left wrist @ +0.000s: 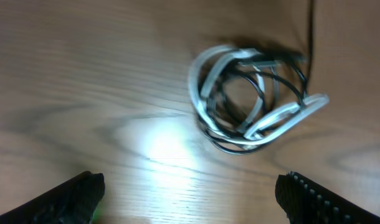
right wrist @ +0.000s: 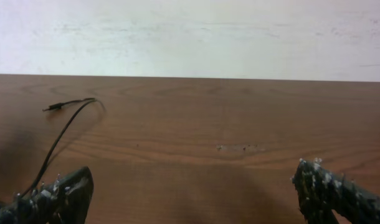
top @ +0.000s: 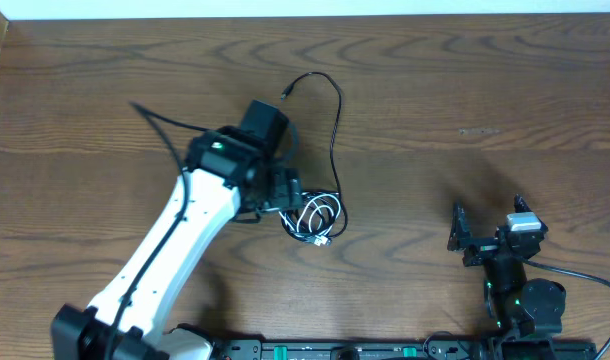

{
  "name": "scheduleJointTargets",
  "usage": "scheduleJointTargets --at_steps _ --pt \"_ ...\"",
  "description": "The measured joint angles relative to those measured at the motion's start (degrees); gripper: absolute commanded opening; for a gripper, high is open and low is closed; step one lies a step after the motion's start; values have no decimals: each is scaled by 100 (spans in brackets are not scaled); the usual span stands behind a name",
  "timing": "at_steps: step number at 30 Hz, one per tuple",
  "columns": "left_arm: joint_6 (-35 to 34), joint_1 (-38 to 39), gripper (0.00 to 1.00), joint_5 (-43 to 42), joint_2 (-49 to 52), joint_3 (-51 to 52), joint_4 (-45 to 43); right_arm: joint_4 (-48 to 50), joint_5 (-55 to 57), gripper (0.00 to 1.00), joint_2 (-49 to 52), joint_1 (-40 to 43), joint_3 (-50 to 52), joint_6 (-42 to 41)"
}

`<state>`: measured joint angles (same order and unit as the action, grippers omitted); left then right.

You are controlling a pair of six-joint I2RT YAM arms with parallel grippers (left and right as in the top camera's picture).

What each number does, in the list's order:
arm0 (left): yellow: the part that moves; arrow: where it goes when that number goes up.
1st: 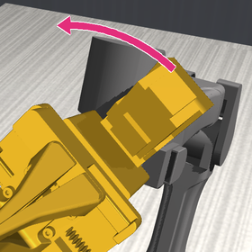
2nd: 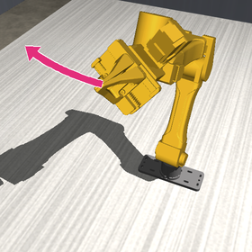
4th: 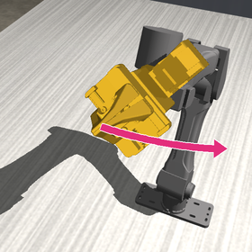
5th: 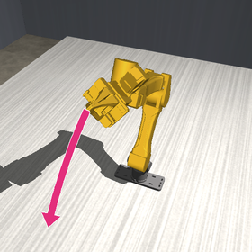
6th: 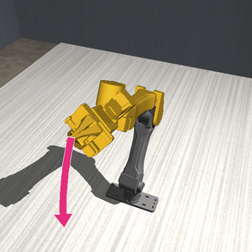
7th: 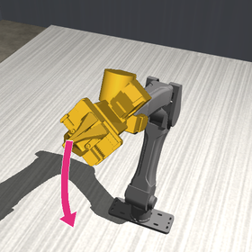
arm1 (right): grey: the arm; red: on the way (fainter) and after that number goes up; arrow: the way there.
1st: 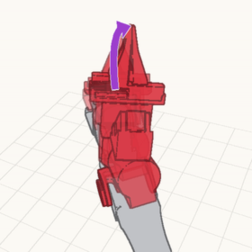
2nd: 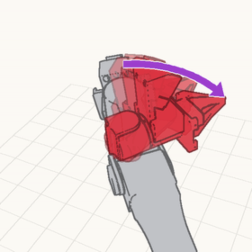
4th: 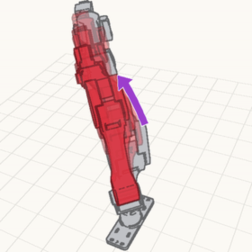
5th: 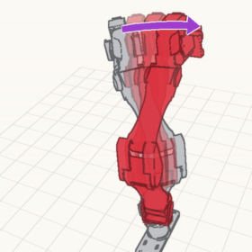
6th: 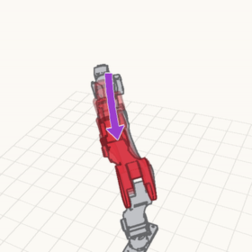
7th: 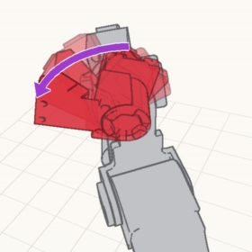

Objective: Untangle cables
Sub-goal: 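Lower the left gripper back onto the bundle and grasp a white cable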

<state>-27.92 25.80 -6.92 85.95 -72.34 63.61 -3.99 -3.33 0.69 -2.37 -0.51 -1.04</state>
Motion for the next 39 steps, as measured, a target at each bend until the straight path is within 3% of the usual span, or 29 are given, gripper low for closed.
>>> scheduleJointTargets --at_steps 20,39 --pt "295 251 93 -396 1143 48 -120 0 0 99 0 0 0 0" --pt "345 251 93 -337 1231 48 -562 0 0 99 0 0 0 0"
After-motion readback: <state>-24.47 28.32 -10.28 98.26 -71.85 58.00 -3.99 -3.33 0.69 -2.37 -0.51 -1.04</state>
